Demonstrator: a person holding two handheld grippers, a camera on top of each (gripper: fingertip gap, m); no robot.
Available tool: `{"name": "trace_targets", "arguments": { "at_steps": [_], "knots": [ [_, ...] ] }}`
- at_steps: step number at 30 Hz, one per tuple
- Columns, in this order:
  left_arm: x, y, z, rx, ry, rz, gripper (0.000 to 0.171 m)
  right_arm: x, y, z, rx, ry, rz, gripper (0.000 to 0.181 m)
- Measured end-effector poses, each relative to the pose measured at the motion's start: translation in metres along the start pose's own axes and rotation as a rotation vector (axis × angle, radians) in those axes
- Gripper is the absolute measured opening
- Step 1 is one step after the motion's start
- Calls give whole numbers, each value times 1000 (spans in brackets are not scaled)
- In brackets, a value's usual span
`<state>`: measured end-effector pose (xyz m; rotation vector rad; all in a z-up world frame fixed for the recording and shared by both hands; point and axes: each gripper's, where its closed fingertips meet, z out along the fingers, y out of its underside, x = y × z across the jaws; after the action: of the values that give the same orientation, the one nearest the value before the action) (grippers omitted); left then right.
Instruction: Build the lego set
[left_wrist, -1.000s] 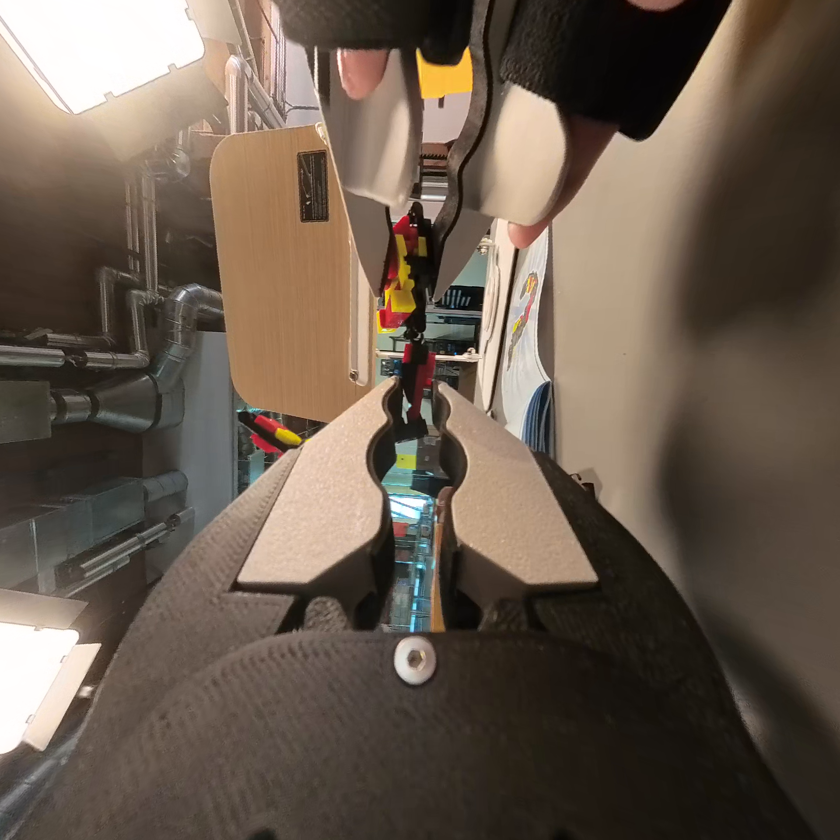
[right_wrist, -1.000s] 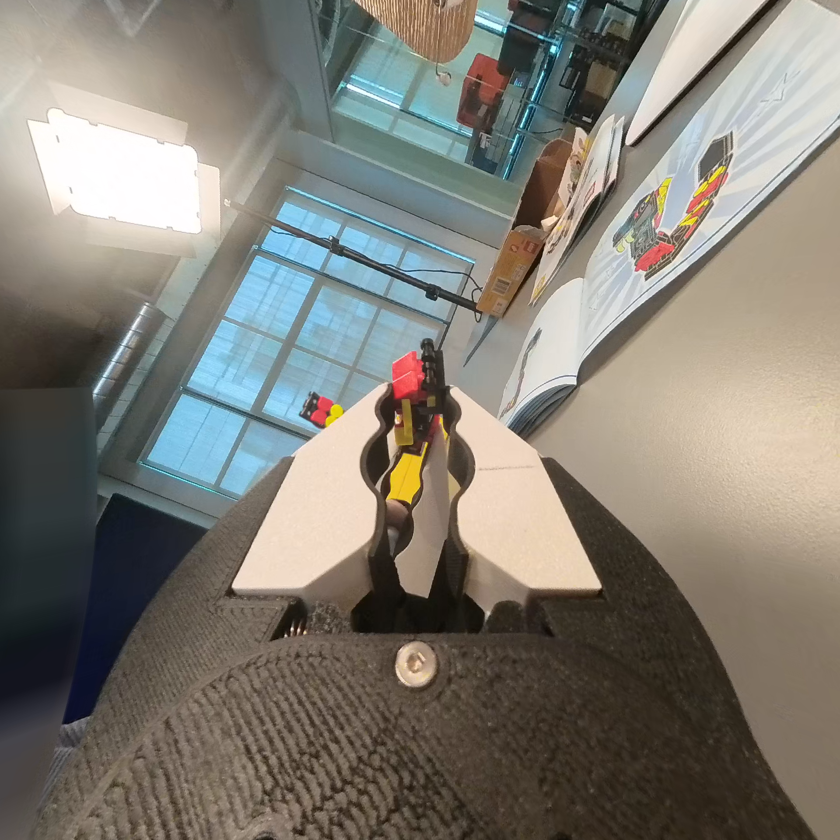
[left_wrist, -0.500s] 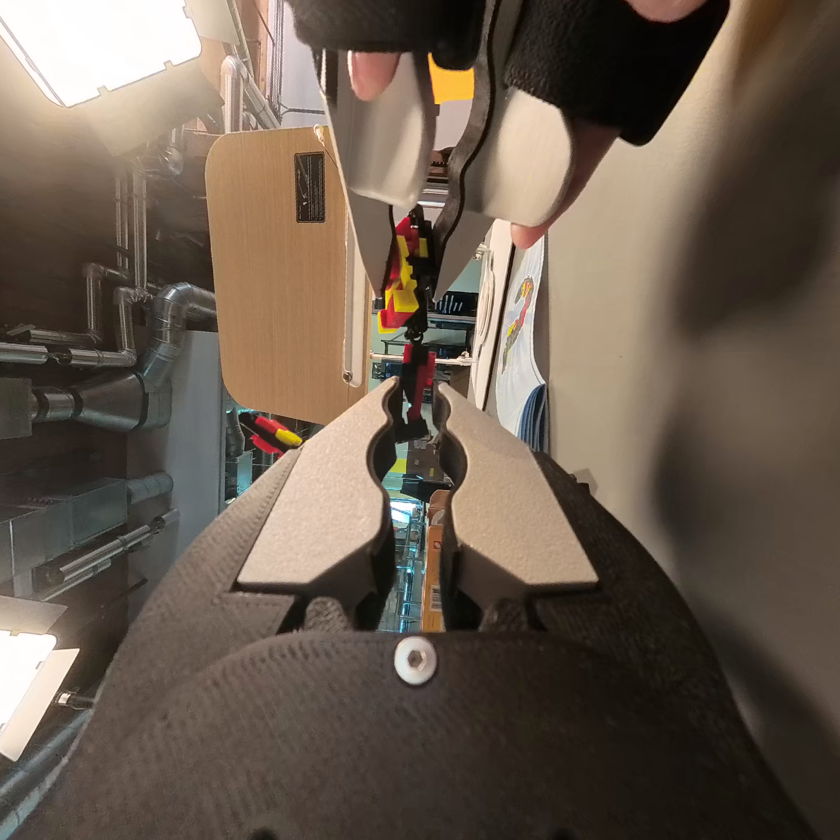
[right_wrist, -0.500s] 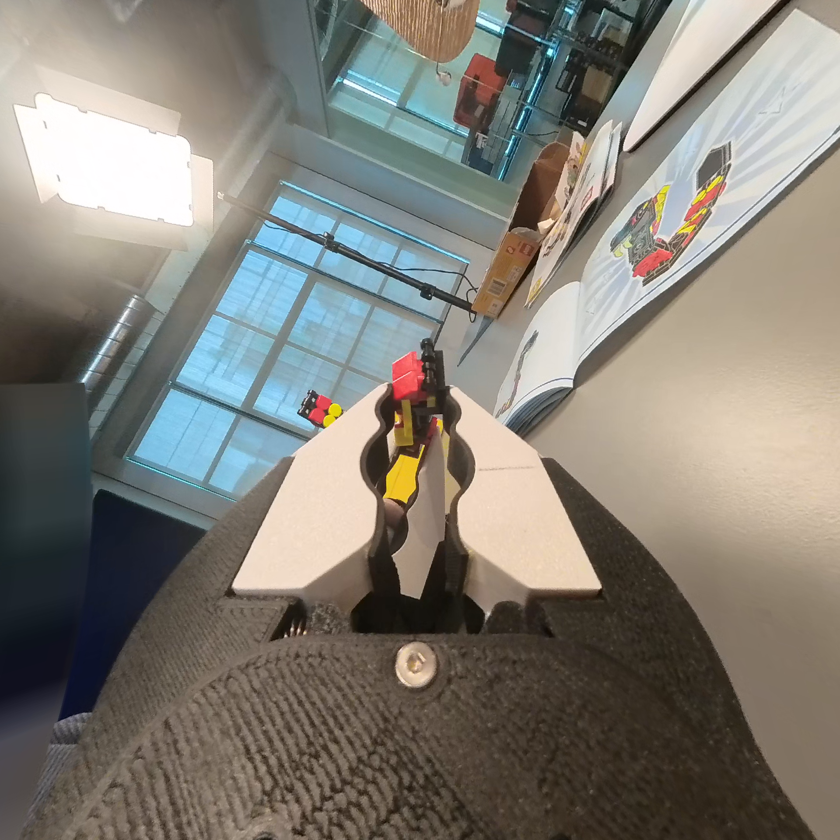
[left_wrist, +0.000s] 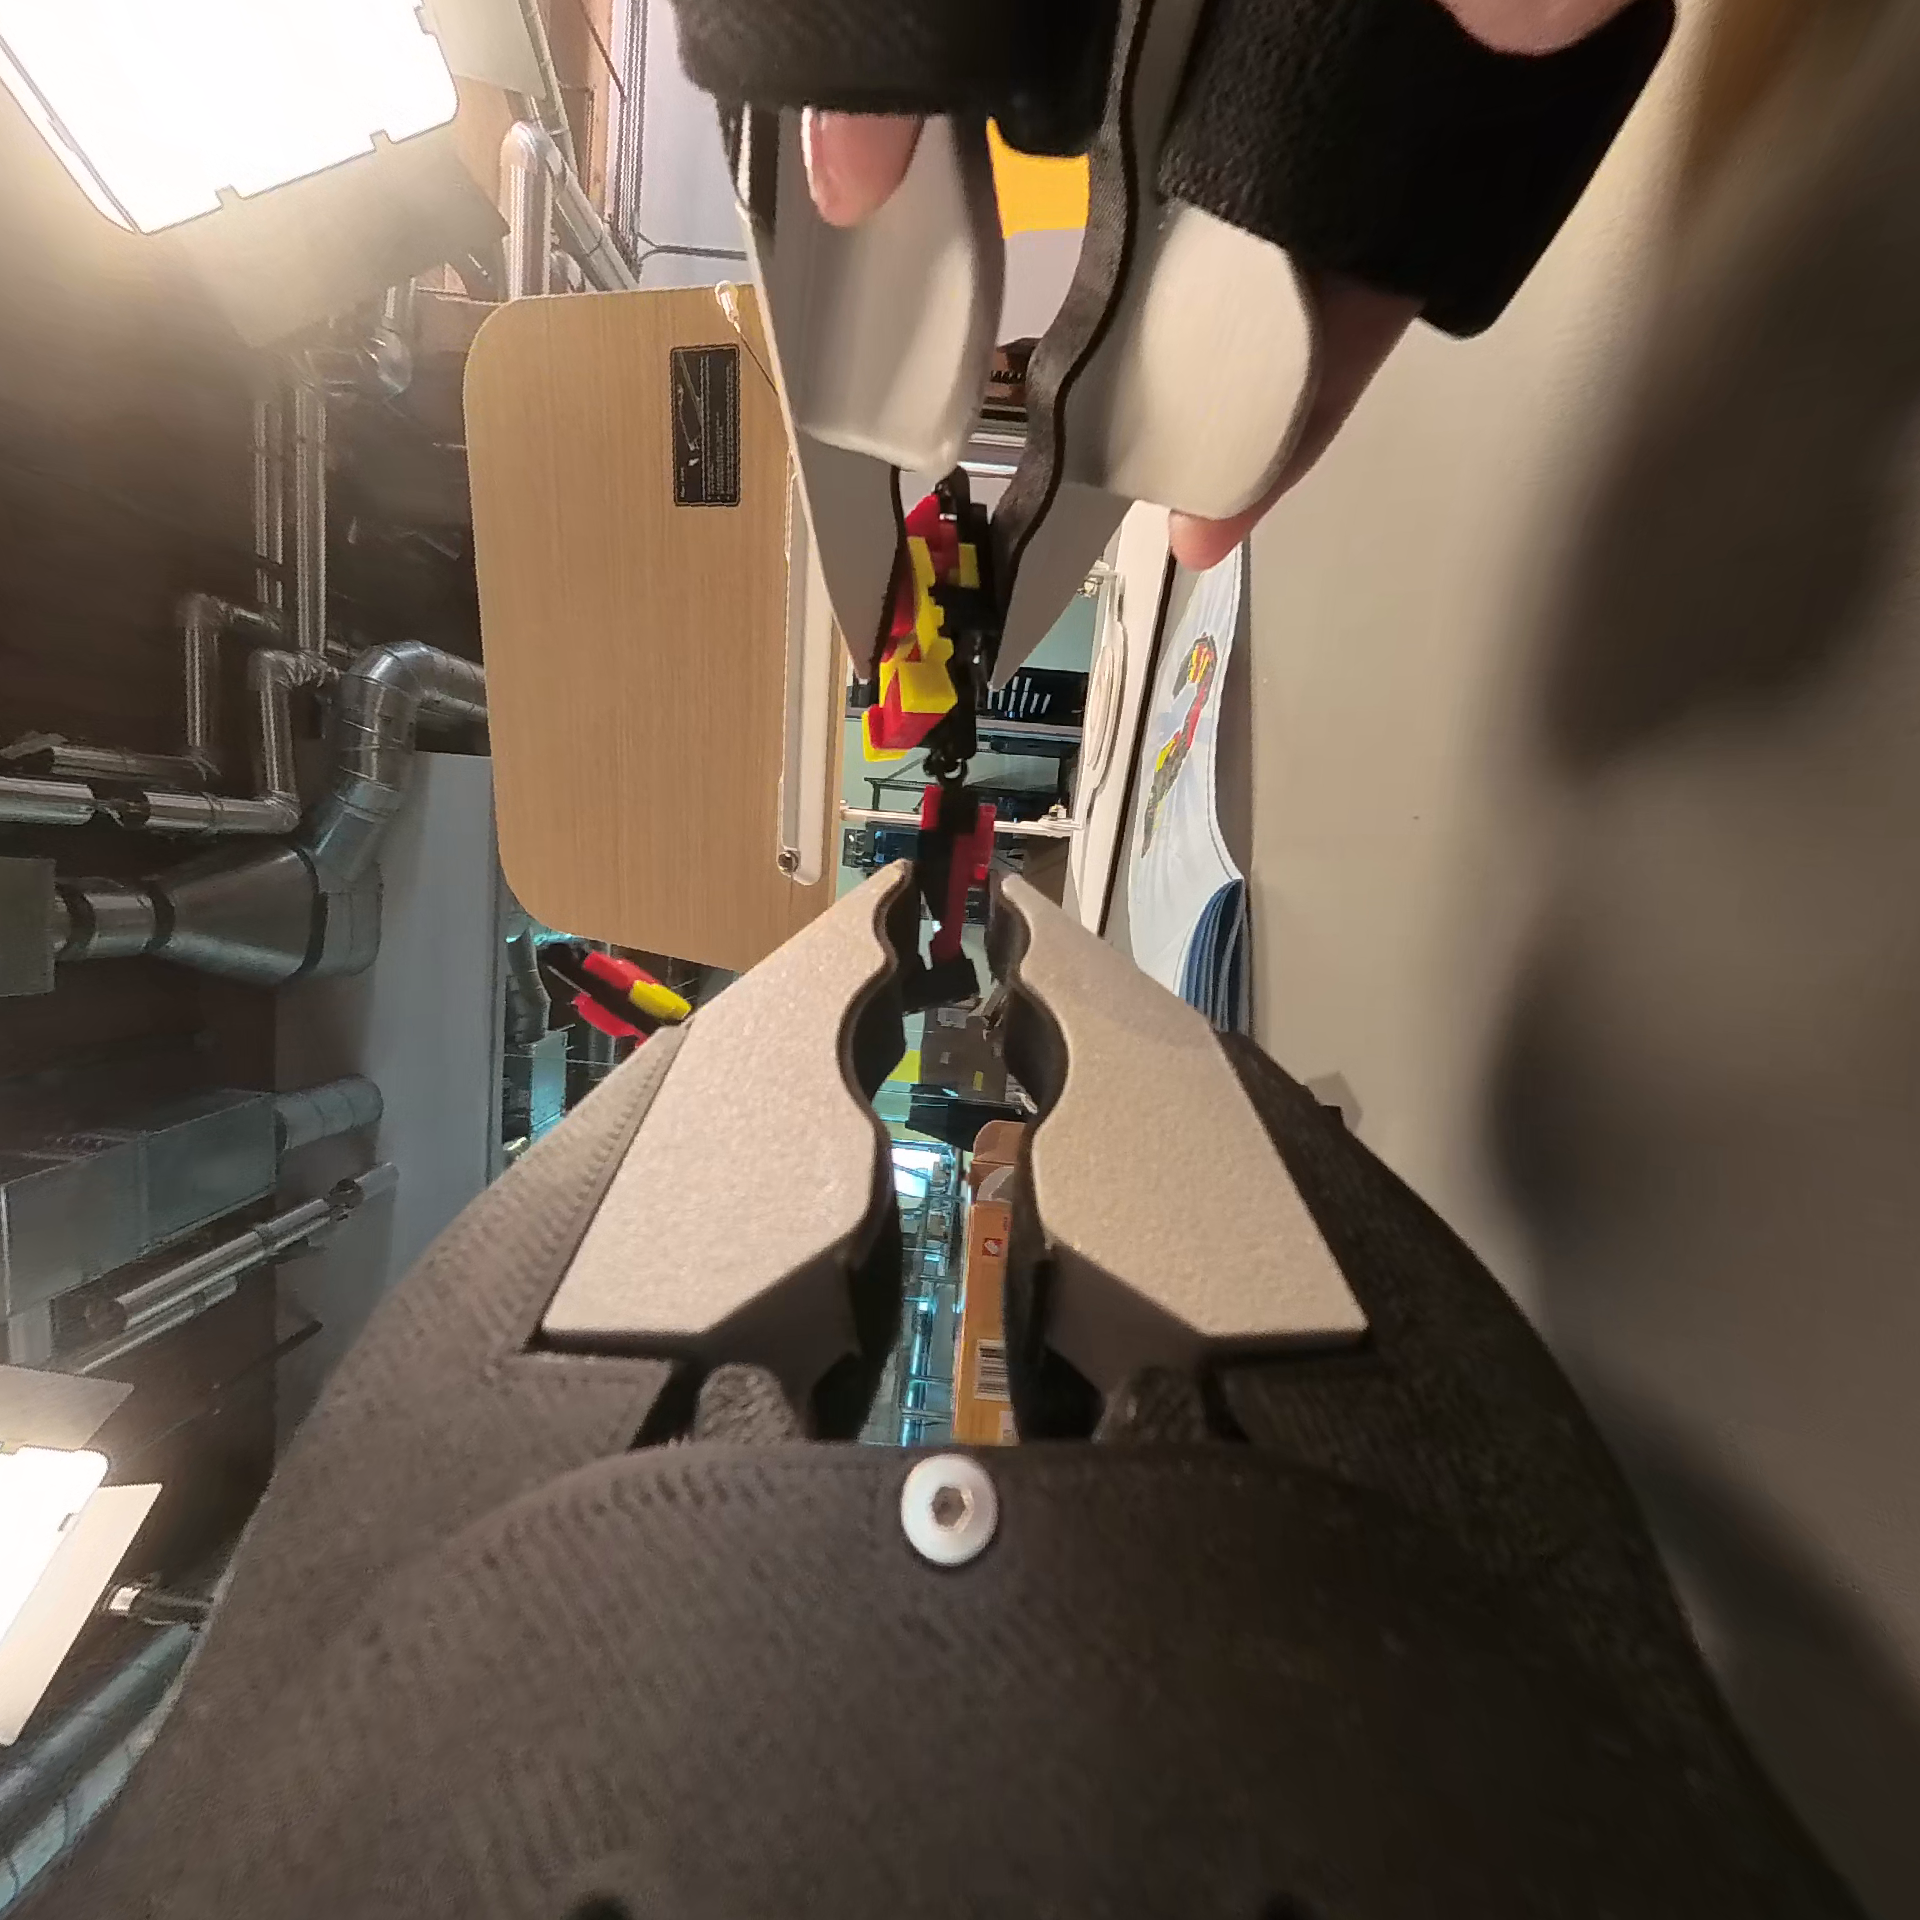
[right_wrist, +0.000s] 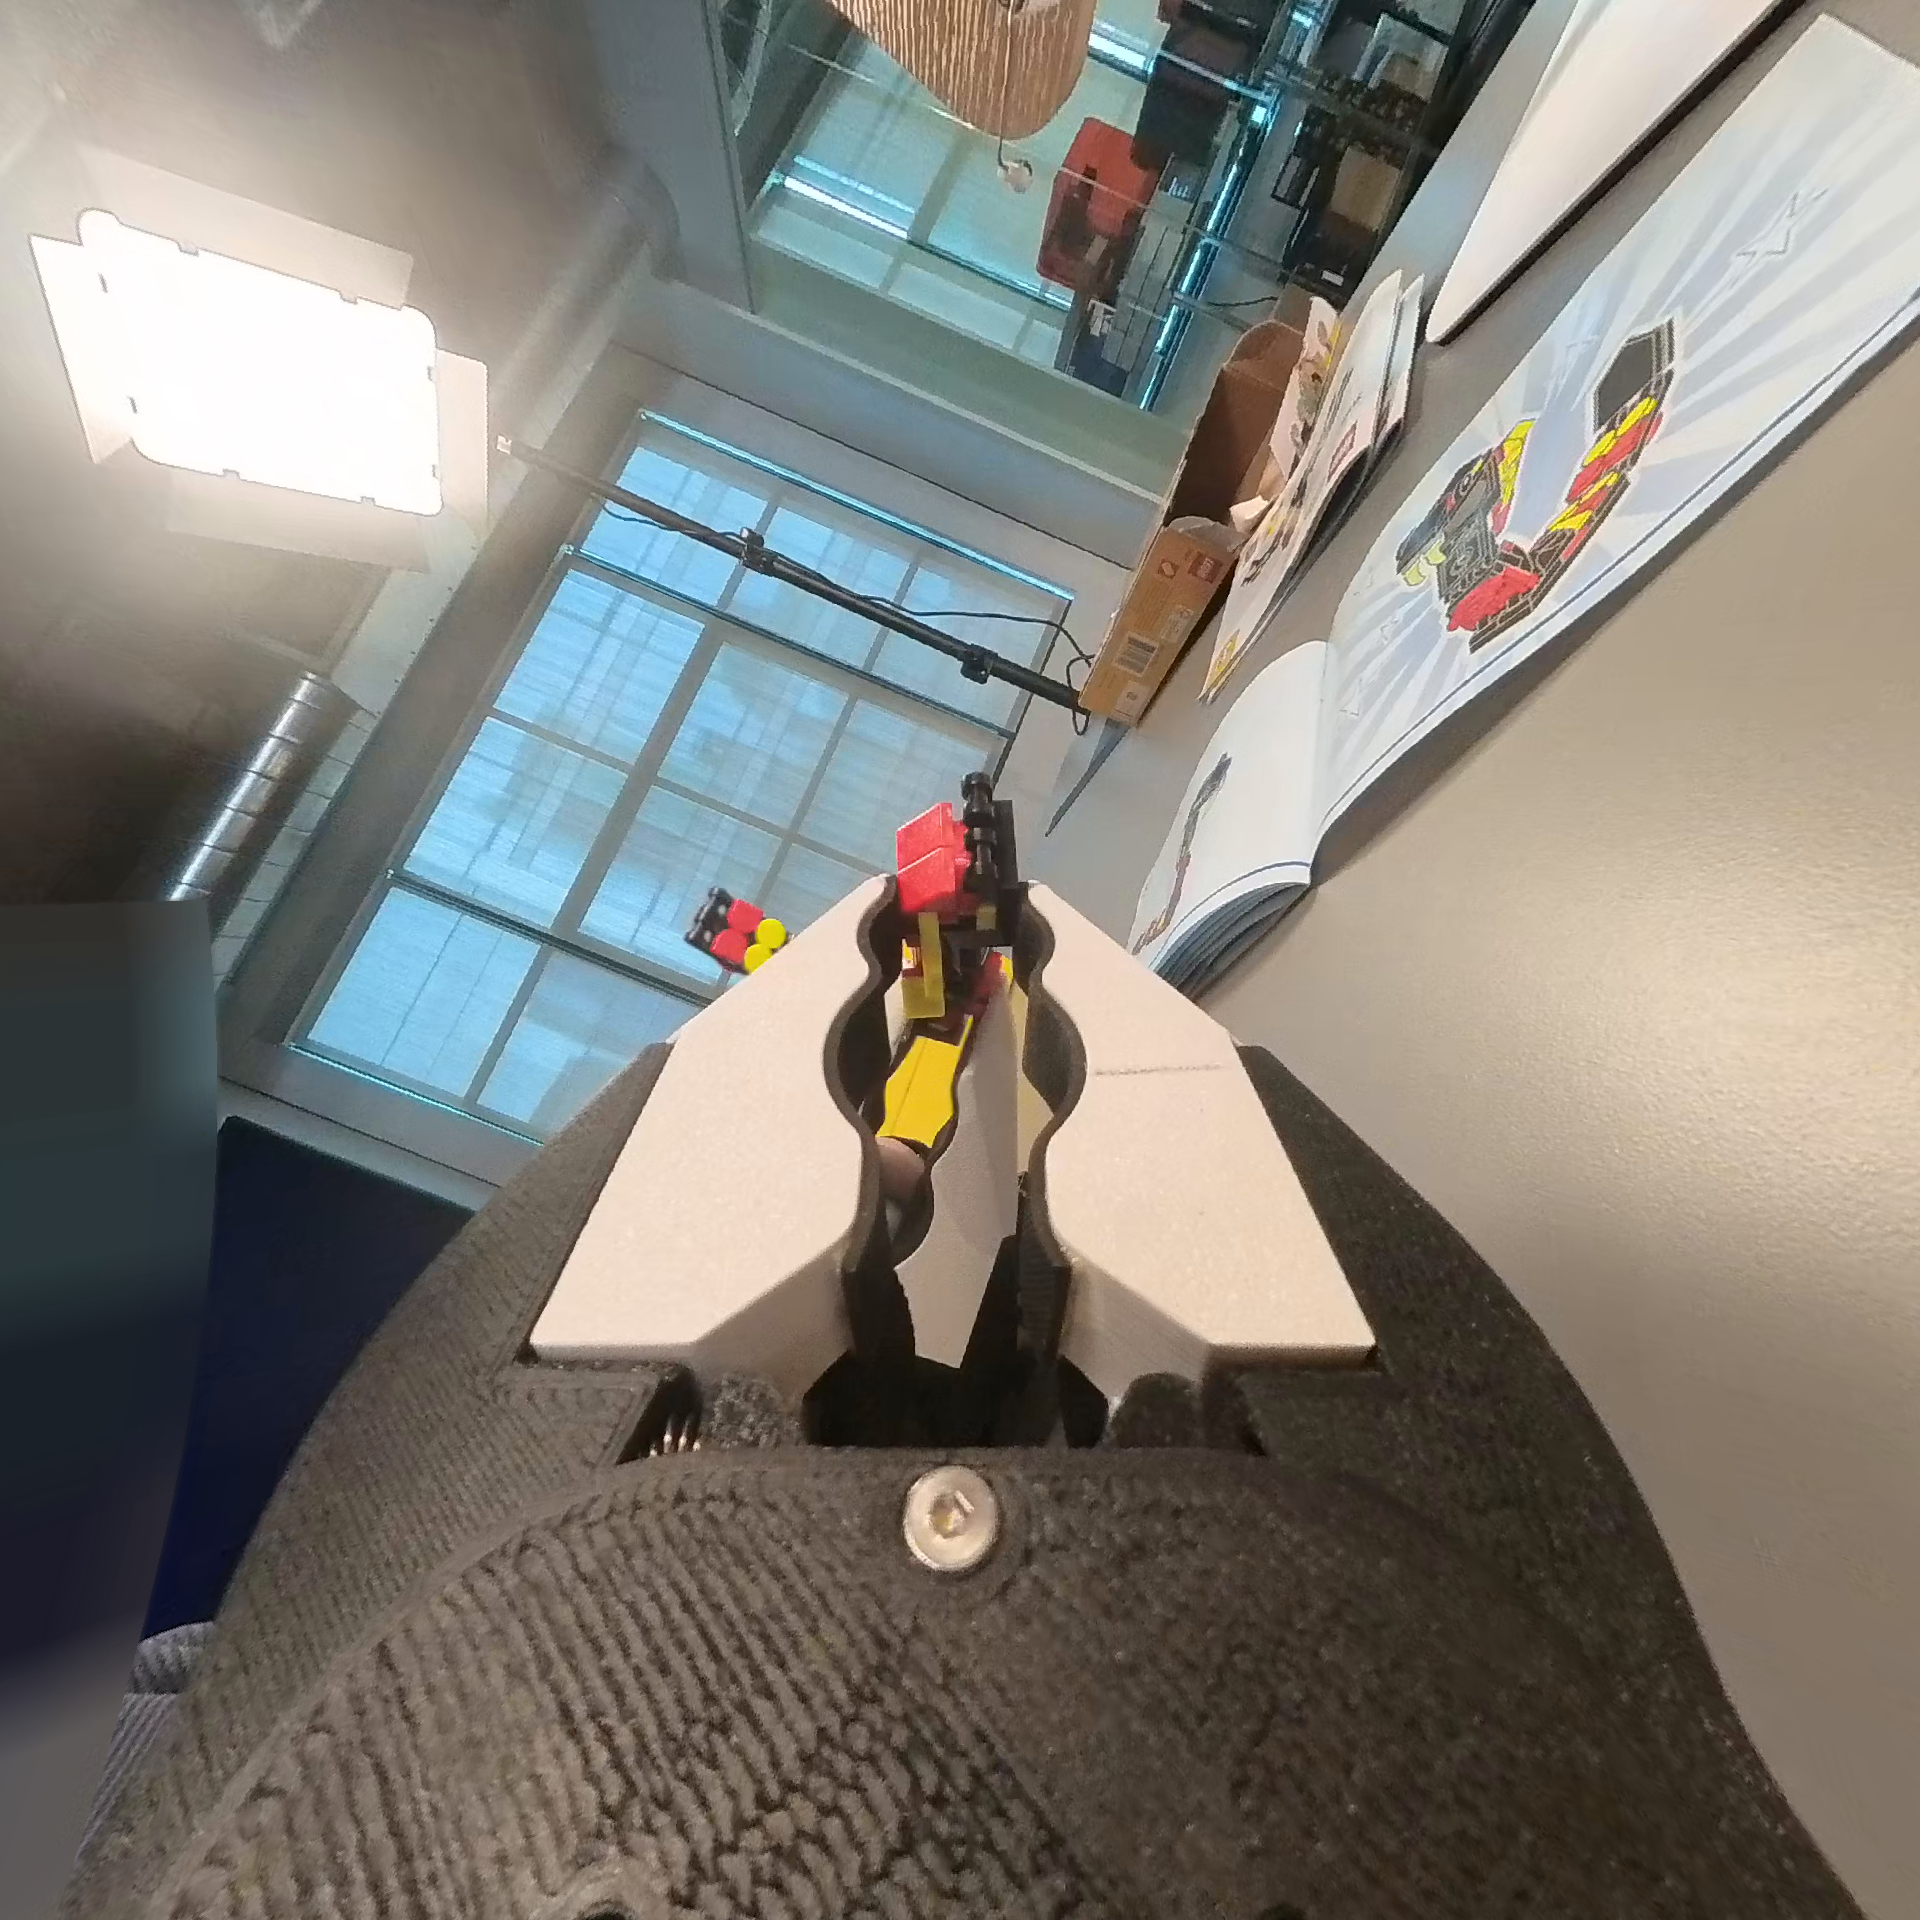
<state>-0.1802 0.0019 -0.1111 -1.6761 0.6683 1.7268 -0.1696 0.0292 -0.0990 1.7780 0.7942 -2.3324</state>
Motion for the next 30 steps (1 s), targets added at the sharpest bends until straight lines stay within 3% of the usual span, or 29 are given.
{"name": "trace_targets", "arguments": {
  "at_steps": [7, 10, 12, 15, 20, 26, 28, 30],
  "knots": [
    [-2, 3, 0, 1, 3, -56, 11, -2, -4, 0, 3, 0, -59, 19],
    [-8, -2, -4, 32, -23, -91, 11, -5, -12, -1, -14, 10, -183, 19],
    [-13, -9, -9, 76, -41, -127, 11, -8, -12, -2, -110, 18, -285, 19],
    [-21, -18, -15, 143, -40, -269, 11, -7, 14, -19, -466, 48, -321, 19],
    [-28, -16, -16, 196, -12, -458, 11, -1, 61, -87, -1156, 198, -332, 19],
    [-32, -27, -23, 246, -20, -455, 11, 14, 75, -160, -1902, 455, -417, 19],
    [-31, -31, -26, 262, -18, -444, 11, 18, 72, -168, -2065, 533, -459, 19],
    [-28, -24, -24, 227, 2, -451, 12, 22, 68, -159, -2095, 570, -473, 19]
  ]
}}
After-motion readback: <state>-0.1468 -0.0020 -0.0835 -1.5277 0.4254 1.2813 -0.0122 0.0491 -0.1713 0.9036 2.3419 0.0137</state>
